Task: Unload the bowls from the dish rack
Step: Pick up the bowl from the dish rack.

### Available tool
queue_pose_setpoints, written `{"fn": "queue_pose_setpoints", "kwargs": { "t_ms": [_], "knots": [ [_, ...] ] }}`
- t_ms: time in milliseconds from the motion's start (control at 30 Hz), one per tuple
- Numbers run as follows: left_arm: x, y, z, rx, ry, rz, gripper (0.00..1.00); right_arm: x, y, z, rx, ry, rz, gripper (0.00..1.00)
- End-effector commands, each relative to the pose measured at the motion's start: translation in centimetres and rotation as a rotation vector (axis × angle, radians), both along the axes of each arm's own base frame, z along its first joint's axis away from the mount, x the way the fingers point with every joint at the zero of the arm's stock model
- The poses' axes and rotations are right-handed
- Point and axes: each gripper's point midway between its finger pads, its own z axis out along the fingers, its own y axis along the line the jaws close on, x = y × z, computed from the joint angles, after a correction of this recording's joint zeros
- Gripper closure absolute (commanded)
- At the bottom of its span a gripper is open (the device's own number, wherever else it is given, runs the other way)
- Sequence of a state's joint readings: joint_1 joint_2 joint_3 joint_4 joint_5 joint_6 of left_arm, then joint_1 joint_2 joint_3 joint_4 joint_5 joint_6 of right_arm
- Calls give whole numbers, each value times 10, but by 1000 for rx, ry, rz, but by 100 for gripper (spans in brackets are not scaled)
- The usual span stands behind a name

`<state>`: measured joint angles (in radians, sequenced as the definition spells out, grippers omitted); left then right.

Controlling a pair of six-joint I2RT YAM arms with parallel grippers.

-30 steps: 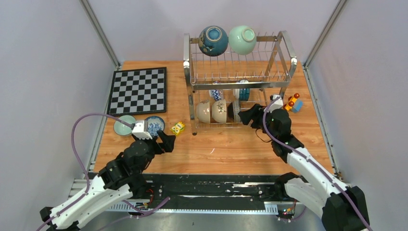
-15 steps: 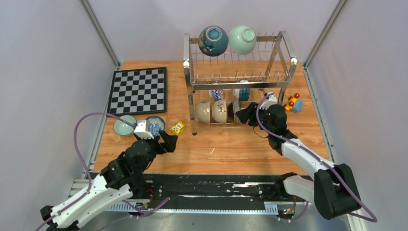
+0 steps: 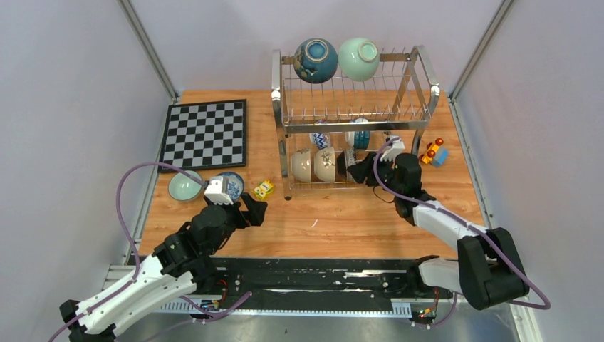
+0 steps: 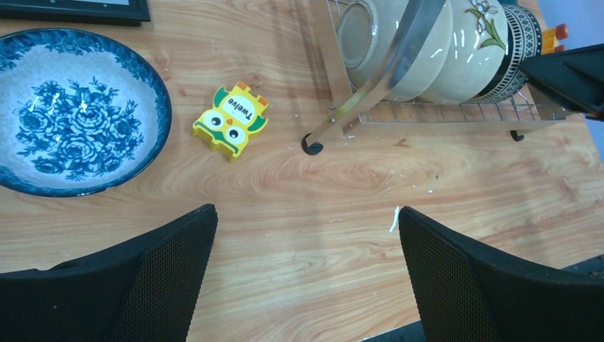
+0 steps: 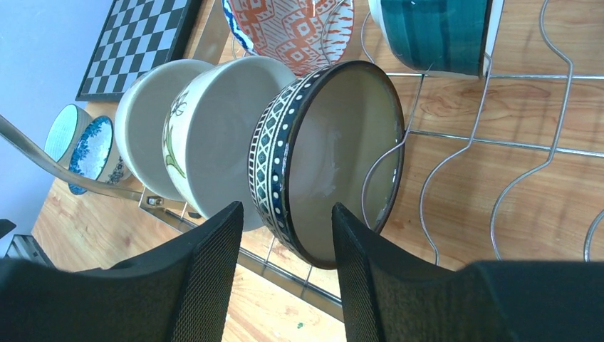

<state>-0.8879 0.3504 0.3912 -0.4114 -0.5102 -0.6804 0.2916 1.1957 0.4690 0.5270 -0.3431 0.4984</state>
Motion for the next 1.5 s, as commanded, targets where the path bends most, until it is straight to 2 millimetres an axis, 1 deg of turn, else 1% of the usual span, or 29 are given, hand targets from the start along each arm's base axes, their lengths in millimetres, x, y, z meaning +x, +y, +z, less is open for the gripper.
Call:
{"fn": "queue_pose_setpoints", "kwargs": {
  "t_ms": [0, 267, 633, 767, 900, 967, 1067, 1467],
  "knots": [
    [1, -6, 5, -21, -18, -15, 1, 12, 2, 15, 18, -67, 21, 49],
    [1, -6, 1, -19, -6, -14, 1, 15, 12, 15, 47, -65, 64, 56],
    [1, -7, -2, -21, 3, -13, 1, 13, 21, 9, 69, -58, 122, 69],
    [2, -9, -3, -18, 8, -14, 1, 12, 22, 9, 70, -60, 132, 77],
    [4, -12, -4, -12, 15, -15, 1, 13, 22, 8, 66, -58, 134, 83],
    [4, -13, -4, -8, 19, -17, 1, 12, 22, 8, 66, -59, 135, 88],
    [5, -13, -4, 0, 21, -17, 1, 12, 21, 8, 60, -62, 130, 100],
    [7, -9, -3, 13, 11, 4, 1, 9, 13, 28, 32, -122, 102, 100]
  ]
}}
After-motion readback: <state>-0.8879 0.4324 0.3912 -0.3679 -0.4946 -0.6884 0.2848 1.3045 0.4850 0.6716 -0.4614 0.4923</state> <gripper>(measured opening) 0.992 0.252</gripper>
